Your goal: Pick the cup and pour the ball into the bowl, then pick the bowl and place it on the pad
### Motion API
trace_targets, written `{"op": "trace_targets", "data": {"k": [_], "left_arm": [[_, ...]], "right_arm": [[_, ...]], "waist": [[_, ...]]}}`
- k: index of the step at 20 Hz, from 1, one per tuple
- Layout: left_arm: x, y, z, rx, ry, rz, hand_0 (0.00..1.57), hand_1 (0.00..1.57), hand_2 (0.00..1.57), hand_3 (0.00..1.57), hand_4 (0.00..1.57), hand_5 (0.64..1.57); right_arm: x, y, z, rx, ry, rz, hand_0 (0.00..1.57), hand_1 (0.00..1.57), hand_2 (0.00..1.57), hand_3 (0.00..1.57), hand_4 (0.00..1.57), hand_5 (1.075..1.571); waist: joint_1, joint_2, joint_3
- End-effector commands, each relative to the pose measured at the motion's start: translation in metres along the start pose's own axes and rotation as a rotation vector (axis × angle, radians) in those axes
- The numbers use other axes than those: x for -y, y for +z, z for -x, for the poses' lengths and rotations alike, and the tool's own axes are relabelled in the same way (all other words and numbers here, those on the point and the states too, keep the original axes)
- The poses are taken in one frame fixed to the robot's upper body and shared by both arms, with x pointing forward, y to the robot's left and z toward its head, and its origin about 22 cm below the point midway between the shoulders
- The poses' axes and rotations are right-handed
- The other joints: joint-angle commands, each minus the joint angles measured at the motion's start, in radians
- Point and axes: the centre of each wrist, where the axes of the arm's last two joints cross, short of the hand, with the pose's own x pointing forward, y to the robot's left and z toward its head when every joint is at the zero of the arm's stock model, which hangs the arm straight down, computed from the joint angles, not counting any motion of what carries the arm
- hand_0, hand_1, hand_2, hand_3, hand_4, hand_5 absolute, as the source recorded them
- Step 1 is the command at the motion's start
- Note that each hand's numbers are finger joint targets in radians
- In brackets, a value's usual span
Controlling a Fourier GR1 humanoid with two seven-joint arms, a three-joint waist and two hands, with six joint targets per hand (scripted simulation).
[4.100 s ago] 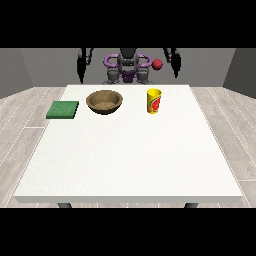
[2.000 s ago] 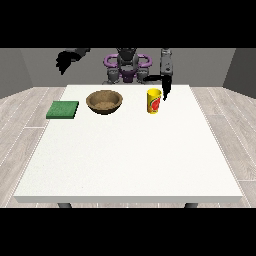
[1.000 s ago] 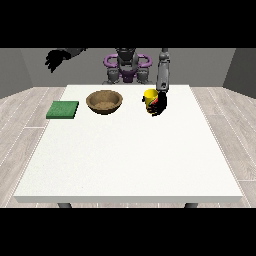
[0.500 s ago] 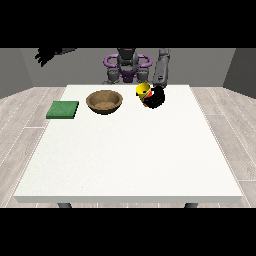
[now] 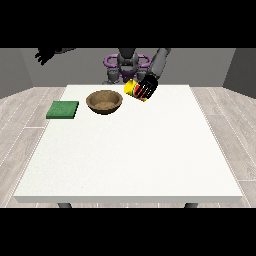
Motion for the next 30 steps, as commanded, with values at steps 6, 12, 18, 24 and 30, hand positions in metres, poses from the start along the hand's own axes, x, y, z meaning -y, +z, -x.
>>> {"op": "trace_targets", "data": {"k": [6, 12, 18, 24, 30], "left_arm": [[0.018, -0.030, -0.093, 0.038, -0.321, 0.072, 1.36, 1.36, 1.57, 1.57, 1.47, 1.531], [0.013, -0.039, -0.134, 0.070, -0.579, 0.034, 1.35, 1.35, 1.57, 1.57, 1.36, 1.563], [0.005, -0.050, -0.160, 0.133, -0.875, 0.038, 1.40, 1.40, 1.57, 1.57, 1.04, 1.571], [0.020, -0.022, -0.167, 0.170, -0.996, 0.090, 0.25, 0.25, 1.23, 1.56, 1.08, 1.570], [0.016, -0.014, -0.178, 0.221, -0.996, 0.179, 0.00, 0.00, 1.06, 1.55, 1.11, 1.570]], "right_arm": [[0.033, 0.003, 0.016, -0.023, -0.031, 0.041, 0.00, 0.00, 0.00, 0.00, 0.68, 1.559], [0.024, -0.008, 0.031, -0.051, -0.030, -0.010, 0.00, 0.00, 0.00, 0.13, 0.69, 1.554], [0.023, -0.011, 0.035, -0.071, -0.026, 0.000, 0.00, 0.00, 0.00, 0.26, 0.69, 1.554], [-0.010, -0.037, 0.029, -0.037, -0.044, -0.053, 0.00, 0.00, 0.00, 0.32, 0.69, 1.553], [0.011, -0.009, 0.046, -0.113, -0.036, 0.021, 0.00, 0.00, 0.00, 0.27, 0.69, 1.548]], "waist": [[0.033, -0.028, -0.0054], [-0.001, -0.039, -0.0044], [-0.002, -0.069, -0.0049], [-0.059, -0.041, -0.0064], [0.007, -0.109, -0.0067]]}}
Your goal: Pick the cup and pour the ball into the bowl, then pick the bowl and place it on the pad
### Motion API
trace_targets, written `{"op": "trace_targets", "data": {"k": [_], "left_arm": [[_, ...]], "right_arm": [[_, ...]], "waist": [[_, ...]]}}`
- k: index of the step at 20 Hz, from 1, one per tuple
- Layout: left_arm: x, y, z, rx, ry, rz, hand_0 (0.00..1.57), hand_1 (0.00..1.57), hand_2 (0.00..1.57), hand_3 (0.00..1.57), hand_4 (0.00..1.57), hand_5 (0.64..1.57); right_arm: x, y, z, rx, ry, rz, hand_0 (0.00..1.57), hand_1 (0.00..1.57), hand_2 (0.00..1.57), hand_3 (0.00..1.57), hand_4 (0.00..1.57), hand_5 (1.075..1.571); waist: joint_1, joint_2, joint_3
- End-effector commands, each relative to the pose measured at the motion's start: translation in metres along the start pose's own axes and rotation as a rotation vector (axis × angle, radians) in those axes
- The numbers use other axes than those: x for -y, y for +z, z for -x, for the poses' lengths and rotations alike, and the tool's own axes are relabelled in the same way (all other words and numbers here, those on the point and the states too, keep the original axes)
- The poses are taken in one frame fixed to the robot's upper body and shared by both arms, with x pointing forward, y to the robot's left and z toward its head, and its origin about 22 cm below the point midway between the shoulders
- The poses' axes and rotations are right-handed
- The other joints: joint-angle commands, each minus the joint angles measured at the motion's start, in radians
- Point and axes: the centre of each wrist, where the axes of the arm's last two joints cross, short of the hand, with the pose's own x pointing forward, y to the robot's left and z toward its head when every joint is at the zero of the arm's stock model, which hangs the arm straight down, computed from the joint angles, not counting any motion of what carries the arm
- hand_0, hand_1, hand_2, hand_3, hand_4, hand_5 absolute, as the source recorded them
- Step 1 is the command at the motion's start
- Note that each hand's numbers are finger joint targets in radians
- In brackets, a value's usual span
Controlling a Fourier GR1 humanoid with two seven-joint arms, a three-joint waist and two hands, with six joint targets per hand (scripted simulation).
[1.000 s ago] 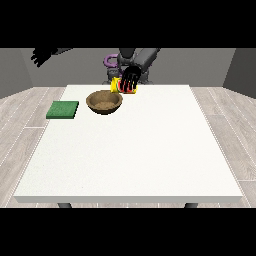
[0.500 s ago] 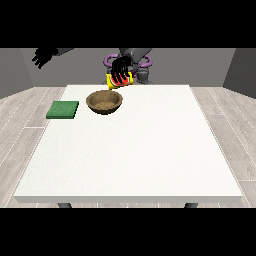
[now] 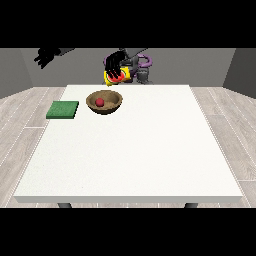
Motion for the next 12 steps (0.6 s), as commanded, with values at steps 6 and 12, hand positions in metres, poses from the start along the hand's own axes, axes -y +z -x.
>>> {"op": "trace_targets", "data": {"k": [6, 12], "left_arm": [[0.003, -0.010, 0.078, -0.171, 0.557, -0.068, 1.04, 1.04, 1.57, 1.44, 1.27, 1.567], [-0.024, -0.016, 0.149, -0.301, 1.201, -0.211, 0.00, 0.00, 0.00, 0.00, 1.18, 1.551]], "right_arm": [[0.012, 0.016, 0.004, -0.046, 0.008, 0.085, 0.00, 0.00, 0.00, 0.14, 0.73, 1.546], [-0.004, 0.013, 0.017, -0.059, -0.003, 0.140, 0.00, 0.00, 0.00, 0.00, 0.78, 1.557]], "waist": [[0.097, -0.048, -0.0046], [0.212, -0.041, -0.0156]]}}
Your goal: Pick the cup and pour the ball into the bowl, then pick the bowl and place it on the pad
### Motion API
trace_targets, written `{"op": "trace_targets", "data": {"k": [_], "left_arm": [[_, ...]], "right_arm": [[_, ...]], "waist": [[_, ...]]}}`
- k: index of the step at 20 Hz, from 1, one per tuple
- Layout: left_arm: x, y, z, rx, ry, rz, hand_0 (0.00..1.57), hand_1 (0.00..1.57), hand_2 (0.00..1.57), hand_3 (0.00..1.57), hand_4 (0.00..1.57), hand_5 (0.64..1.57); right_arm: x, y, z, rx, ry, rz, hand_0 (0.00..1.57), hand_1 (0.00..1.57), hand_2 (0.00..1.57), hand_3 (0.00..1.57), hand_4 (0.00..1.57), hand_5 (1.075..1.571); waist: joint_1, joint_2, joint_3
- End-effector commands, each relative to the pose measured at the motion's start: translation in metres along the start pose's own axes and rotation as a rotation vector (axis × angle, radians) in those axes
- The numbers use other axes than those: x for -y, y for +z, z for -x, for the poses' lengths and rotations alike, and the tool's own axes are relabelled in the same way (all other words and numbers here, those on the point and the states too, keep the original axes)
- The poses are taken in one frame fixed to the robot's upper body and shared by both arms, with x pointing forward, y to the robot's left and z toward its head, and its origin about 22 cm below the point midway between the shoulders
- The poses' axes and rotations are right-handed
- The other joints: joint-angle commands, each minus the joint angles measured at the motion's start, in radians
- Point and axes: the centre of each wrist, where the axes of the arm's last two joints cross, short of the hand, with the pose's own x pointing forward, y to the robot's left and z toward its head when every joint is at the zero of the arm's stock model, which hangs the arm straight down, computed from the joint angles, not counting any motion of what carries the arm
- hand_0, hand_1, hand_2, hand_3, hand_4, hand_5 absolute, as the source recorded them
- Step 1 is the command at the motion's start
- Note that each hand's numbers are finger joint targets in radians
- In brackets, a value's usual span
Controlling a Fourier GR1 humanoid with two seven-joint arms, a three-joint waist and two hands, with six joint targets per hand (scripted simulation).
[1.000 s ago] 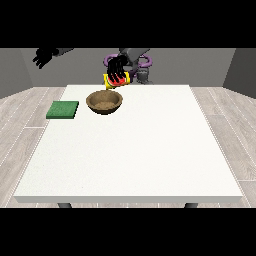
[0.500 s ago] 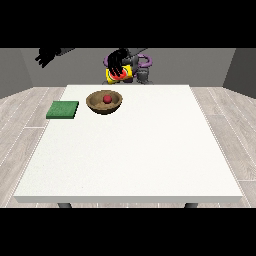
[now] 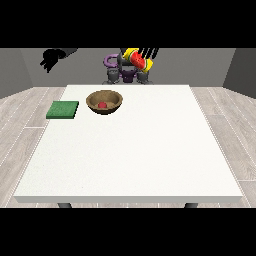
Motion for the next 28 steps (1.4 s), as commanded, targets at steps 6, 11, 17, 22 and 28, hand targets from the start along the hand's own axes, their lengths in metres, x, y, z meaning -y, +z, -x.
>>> {"op": "trace_targets", "data": {"k": [6, 11, 17, 22, 28], "left_arm": [[-0.097, -0.020, 0.069, -0.060, 0.856, -0.037, 0.00, 0.00, 0.00, 0.00, 1.06, 1.570], [-0.148, -0.019, 0.136, 0.028, 1.019, -0.011, 0.00, 0.00, 0.00, 0.00, 1.05, 1.563], [-0.174, -0.008, 0.170, 0.063, 1.046, 0.007, 0.00, 0.00, 0.00, 0.00, 1.05, 1.558], [-0.204, 0.010, 0.206, 0.066, 1.041, 0.015, 0.00, 0.00, 0.00, 0.00, 0.98, 1.552], [-0.236, 0.019, 0.216, 0.087, 1.025, -0.094, 0.00, 0.00, 0.00, 0.00, 1.01, 1.535]], "right_arm": [[-0.018, 0.013, 0.039, -0.058, -0.030, 0.088, 0.00, 0.00, 0.00, 0.00, 0.78, 1.558], [-0.045, 0.013, 0.056, -0.013, -0.072, 0.108, 0.00, 0.00, 0.00, 0.00, 0.73, 1.566], [-0.075, -0.001, 0.077, 0.010, -0.111, 0.103, 0.00, 0.00, 0.00, 0.00, 0.74, 1.568], [-0.086, 0.006, 0.104, 0.000, -0.099, 0.080, 0.00, 0.00, 0.00, 0.00, 0.61, 1.557], [-0.094, -0.024, 0.096, 0.033, -0.097, 0.061, 0.00, 0.00, 0.00, 0.00, 0.55, 1.558]], "waist": [[0.120, 0.041, 0.0012], [0.147, 0.135, 0.0070], [0.155, 0.195, 0.0097], [0.147, 0.206, 0.0097], [0.106, 0.270, 0.0100]]}}
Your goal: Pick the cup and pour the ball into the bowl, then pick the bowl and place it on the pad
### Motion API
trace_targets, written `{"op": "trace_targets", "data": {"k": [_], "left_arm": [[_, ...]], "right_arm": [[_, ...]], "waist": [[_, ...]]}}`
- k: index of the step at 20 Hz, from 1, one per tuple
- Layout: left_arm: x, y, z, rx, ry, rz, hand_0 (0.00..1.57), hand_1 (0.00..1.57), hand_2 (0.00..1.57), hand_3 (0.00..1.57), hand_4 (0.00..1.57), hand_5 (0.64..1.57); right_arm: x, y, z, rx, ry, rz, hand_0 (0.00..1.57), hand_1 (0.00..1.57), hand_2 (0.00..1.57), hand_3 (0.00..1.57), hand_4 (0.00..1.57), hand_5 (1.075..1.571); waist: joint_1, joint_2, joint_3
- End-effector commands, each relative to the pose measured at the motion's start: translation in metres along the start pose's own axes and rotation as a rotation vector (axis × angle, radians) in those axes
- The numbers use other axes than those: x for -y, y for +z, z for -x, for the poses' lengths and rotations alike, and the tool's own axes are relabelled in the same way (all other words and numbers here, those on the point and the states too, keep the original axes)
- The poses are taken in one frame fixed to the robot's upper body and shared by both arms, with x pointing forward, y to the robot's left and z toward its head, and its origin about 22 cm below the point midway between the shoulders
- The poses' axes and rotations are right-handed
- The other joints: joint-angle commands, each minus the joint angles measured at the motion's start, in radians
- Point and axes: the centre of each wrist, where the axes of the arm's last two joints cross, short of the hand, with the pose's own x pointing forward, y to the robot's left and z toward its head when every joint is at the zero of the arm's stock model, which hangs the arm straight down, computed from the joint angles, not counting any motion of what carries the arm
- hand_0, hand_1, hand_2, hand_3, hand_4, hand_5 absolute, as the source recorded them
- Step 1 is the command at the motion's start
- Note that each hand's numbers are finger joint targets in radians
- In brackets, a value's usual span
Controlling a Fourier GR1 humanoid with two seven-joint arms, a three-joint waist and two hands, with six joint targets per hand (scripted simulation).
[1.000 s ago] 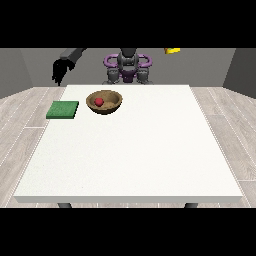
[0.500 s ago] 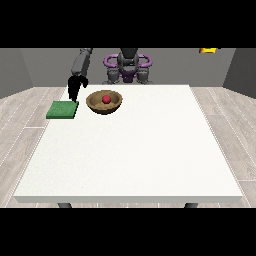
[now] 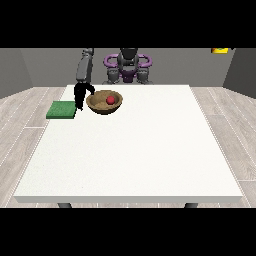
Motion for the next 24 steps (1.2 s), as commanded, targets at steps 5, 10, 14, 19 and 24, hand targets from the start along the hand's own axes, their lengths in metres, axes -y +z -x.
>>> {"op": "trace_targets", "data": {"k": [5, 10, 14, 19, 24], "left_arm": [[-0.050, 0.017, -0.031, 0.061, 0.001, -0.011, 0.00, 0.00, 0.00, 0.00, 1.02, 1.536], [-0.039, 0.020, -0.027, 0.042, -0.005, 0.002, 0.00, 0.00, 0.00, 0.00, 1.02, 1.540], [-0.047, 0.017, -0.046, 0.114, -0.020, -0.022, 0.00, 0.00, 0.00, 0.00, 1.02, 1.536], [-0.055, 0.022, -0.041, 0.053, 0.005, -0.027, 0.00, 0.00, 0.00, 0.00, 1.02, 1.540], [-0.047, 0.023, -0.052, 0.149, 0.002, 0.004, 0.00, 0.00, 0.00, 0.00, 1.02, 1.536]], "right_arm": [[0.013, -0.003, 0.012, 0.055, 0.000, -0.009, 0.00, 0.00, 0.00, 0.00, 0.50, 1.551], [-0.002, -0.006, 0.021, 0.031, 0.005, 0.013, 0.00, 0.00, 0.00, 0.00, 0.45, 1.546], [-0.029, -0.022, 0.011, 0.063, -0.012, -0.042, 0.00, 0.00, 0.00, 0.00, 0.44, 1.547], [-0.055, -0.020, 0.021, 0.040, -0.004, -0.036, 0.00, 0.00, 0.00, 0.00, 0.48, 1.547], [0.028, 0.006, 0.030, -0.122, 0.148, 0.228, 1.57, 1.57, 1.57, 0.79, 0.84, 1.487]], "waist": [[-0.002, 0.076, 0.0001], [0.002, 0.057, 0.0001], [-0.006, 0.114, -0.0001], [-0.009, 0.059, -0.0001], [0.049, 0.151, 0.0002]]}}
